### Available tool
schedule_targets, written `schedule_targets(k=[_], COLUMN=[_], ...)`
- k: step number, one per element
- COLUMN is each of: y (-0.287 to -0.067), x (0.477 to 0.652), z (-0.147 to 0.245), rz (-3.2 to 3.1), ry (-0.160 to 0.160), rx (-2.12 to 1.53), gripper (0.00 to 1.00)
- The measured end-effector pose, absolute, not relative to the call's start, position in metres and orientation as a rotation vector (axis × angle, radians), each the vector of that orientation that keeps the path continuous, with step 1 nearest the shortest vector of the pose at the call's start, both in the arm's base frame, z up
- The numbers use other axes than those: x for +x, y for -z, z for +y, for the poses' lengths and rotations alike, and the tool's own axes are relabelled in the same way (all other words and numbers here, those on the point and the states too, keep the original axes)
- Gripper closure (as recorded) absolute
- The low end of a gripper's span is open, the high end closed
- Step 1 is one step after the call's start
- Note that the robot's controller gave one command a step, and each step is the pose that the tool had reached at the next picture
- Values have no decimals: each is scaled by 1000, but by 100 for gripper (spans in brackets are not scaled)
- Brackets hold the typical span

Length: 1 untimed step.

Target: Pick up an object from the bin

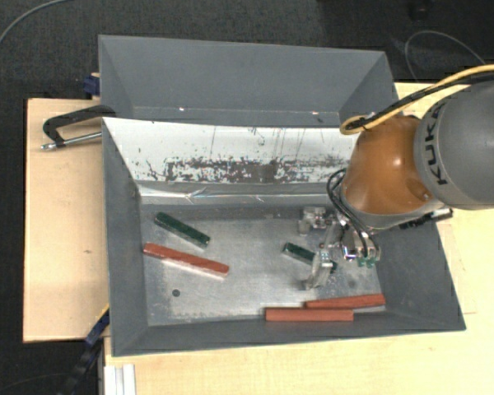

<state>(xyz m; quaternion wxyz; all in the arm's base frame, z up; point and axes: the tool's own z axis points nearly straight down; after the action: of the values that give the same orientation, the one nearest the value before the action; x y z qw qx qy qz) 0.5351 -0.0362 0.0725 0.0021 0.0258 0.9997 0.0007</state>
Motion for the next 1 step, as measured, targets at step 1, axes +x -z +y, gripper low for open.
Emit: schedule_targets(k=[1], y=[-72], x=[535], z=[-36], rz=[3137], ry=[-2], rx=[81], gripper=[100])
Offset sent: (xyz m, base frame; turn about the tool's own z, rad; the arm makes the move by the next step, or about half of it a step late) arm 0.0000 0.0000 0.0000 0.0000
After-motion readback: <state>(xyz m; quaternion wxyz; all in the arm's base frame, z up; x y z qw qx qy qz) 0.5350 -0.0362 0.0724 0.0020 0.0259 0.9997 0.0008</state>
